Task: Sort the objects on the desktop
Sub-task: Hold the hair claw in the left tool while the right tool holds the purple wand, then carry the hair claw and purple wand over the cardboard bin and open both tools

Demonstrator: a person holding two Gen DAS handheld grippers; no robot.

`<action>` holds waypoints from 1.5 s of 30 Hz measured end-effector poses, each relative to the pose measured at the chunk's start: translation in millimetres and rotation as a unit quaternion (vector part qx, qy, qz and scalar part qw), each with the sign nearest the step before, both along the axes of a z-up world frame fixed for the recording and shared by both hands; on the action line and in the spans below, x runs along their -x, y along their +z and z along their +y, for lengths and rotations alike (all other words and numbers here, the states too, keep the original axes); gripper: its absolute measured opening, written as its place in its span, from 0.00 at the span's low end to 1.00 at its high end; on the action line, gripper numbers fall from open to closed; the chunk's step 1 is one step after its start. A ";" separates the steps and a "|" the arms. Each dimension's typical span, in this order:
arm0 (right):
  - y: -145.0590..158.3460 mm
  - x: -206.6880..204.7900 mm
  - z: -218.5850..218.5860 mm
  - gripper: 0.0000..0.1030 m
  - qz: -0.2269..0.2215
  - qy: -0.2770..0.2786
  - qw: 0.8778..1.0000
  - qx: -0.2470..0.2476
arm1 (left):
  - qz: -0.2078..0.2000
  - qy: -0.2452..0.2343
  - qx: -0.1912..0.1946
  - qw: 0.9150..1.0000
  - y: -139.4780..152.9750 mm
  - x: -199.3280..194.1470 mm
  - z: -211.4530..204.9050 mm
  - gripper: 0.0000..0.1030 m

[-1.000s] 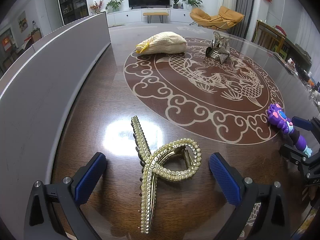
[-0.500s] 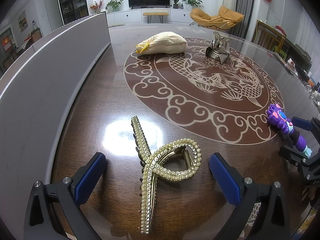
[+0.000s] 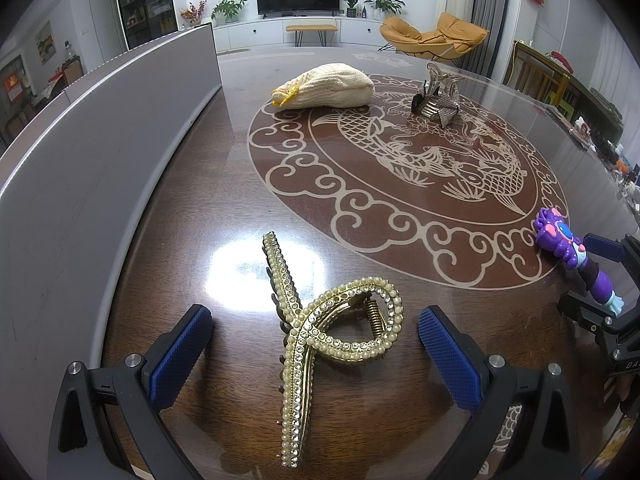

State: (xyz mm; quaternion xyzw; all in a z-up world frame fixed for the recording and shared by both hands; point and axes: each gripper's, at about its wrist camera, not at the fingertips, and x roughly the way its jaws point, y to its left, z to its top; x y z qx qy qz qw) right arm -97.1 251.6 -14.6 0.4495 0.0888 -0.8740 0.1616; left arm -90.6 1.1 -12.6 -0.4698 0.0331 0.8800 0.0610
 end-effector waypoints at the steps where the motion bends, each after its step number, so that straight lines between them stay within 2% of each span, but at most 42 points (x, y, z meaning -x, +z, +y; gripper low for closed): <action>1: 0.1 -0.1 0.0 1.00 0.000 0.000 1.000 0.000 | 0.000 0.000 0.000 1.000 0.0 0.0 0.0 1.00; 8: 0.4 0.3 0.6 1.00 -0.001 0.001 1.000 0.002 | -0.001 -0.002 -0.001 1.000 -0.8 -0.4 0.7 1.00; 10: 1.3 2.8 -0.1 1.00 -0.013 0.009 1.000 -0.002 | -0.009 -0.026 0.003 1.000 -0.5 -0.8 0.5 1.00; 14: 5.7 16.6 -2.7 0.97 -0.074 0.045 0.996 -0.019 | -0.060 -0.082 0.015 0.995 1.7 5.7 -0.3 1.00; 15: 8.4 19.7 -2.9 0.88 -0.085 0.051 0.995 -0.023 | -0.069 -0.089 0.019 0.993 1.9 7.3 -0.4 1.00; 16: 9.7 21.1 -3.3 0.83 -0.089 0.055 0.994 -0.027 | -0.073 -0.094 0.023 0.993 2.5 8.0 -0.1 1.00; 18: 14.0 24.9 -6.3 0.67 -0.106 0.073 0.991 -0.034 | -0.069 -0.105 0.035 0.991 4.2 6.2 3.1 1.00; 19: 16.0 26.4 -8.2 0.63 -0.115 0.082 0.989 -0.034 | -0.066 -0.108 0.039 0.991 4.6 5.6 4.3 1.00; 20: 18.1 27.7 -10.6 0.54 -0.125 0.092 0.987 -0.031 | -0.063 -0.111 0.036 0.991 5.4 4.2 5.8 0.92; 21: 18.7 27.8 -12.3 0.40 -0.128 0.095 0.987 -0.033 | -0.061 -0.115 0.023 0.991 6.9 2.5 6.7 0.85; 23: 19.6 27.1 -17.7 0.22 -0.127 0.101 0.985 -0.060 | -0.047 -0.117 0.016 0.992 11.8 0.1 8.1 0.53; 25: 19.4 25.6 -21.1 0.21 -0.134 0.108 0.983 -0.067 | -0.046 -0.120 0.014 0.992 15.0 -3.5 10.6 0.48; 29: 24.6 16.9 -22.5 0.21 -0.135 0.114 0.982 -0.072 | -0.025 -0.116 0.004 0.993 25.9 -19.2 6.7 0.46; 35: 46.9 9.8 -5.1 0.21 -0.117 0.087 0.989 -0.021 | 0.016 -0.085 -0.030 0.996 50.9 -40.1 -9.2 0.46; 40: 85.2 10.4 -25.5 0.21 -0.086 0.104 0.991 -0.002 | 0.068 -0.057 -0.073 0.993 102.5 -53.8 -33.3 0.46; 45: 135.2 21.9 -90.9 0.21 -0.038 0.149 0.988 0.027 | 0.119 -0.011 -0.104 0.987 167.4 -62.5 -92.0 0.46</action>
